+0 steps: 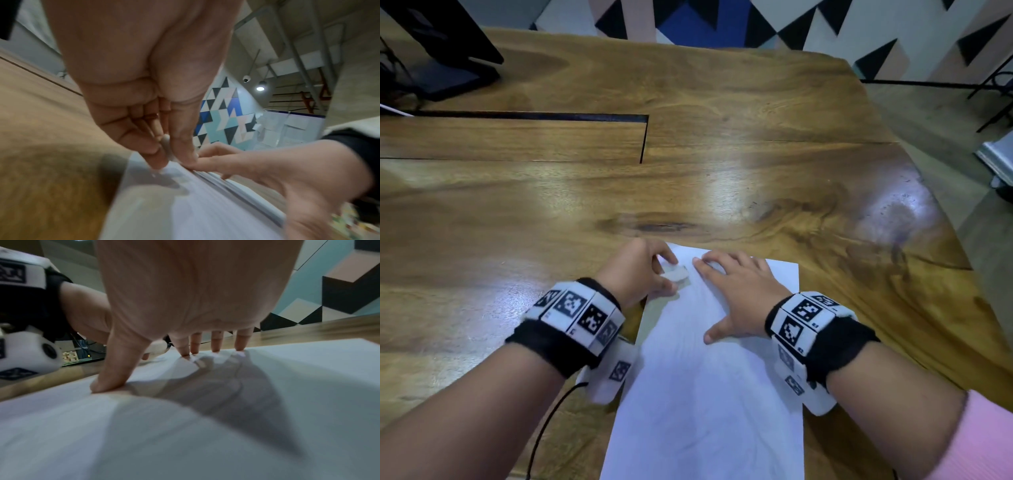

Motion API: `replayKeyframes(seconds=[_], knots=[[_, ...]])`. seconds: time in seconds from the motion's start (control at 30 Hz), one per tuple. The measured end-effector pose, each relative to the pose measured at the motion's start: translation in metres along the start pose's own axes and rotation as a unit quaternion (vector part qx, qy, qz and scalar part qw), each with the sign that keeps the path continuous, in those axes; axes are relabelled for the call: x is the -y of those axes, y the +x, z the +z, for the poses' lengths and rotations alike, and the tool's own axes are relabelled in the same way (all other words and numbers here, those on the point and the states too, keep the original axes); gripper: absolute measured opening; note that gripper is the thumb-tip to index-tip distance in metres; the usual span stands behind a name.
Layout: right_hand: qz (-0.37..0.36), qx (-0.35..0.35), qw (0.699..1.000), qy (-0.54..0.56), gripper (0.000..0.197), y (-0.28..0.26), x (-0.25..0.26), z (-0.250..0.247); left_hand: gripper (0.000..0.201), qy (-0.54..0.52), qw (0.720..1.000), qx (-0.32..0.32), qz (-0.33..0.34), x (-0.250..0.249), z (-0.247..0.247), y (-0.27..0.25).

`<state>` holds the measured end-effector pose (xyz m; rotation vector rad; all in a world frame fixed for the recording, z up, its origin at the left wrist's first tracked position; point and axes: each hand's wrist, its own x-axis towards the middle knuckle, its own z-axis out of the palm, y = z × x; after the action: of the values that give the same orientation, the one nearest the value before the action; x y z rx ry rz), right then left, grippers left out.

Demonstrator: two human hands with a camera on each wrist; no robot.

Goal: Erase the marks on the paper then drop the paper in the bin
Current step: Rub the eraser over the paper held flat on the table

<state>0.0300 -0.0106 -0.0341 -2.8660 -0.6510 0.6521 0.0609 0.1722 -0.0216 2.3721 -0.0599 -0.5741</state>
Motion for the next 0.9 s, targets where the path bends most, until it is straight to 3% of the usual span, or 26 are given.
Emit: replayKeyframes(seconds=[0.13, 0.3, 0.53, 0.7, 0.73, 0.83, 0.9], knots=[[0.003, 0.005, 1.000, 0.008, 0.111, 0.008, -0.003, -0.005, 0.028, -0.040, 0.999, -0.025, -0.010, 0.003, -0.003, 0.015], [0.004, 0.011, 1.000, 0.007, 0.110, 0.011, -0.006, -0.006, 0.023, 0.037, 0.997, -0.064, 0.006, -0.008, 0.000, 0.017], [-0.001, 0.002, 1.000, -0.003, 0.111, 0.011, -0.008, -0.003, 0.015, 0.038, 0.992, -0.122, 0.017, -0.016, 0.000, 0.021], [-0.003, 0.007, 1.000, 0.003, 0.111, 0.010, -0.008, -0.005, 0.015, 0.066, 0.995, 0.068, 0.011, -0.009, -0.002, 0.001], [-0.004, 0.007, 1.000, 0.004, 0.110, 0.010, -0.007, -0.005, 0.015, 0.068, 0.996, 0.047, 0.015, -0.009, -0.002, 0.003], [-0.004, 0.008, 1.000, 0.000, 0.110, 0.010, -0.007, -0.005, 0.013, 0.065, 0.993, -0.095, 0.027, -0.017, -0.005, 0.019], [-0.004, 0.008, 1.000, -0.003, 0.110, 0.010, -0.007, -0.005, 0.010, 0.076, 0.990, -0.110, 0.035, -0.022, -0.005, 0.022]])
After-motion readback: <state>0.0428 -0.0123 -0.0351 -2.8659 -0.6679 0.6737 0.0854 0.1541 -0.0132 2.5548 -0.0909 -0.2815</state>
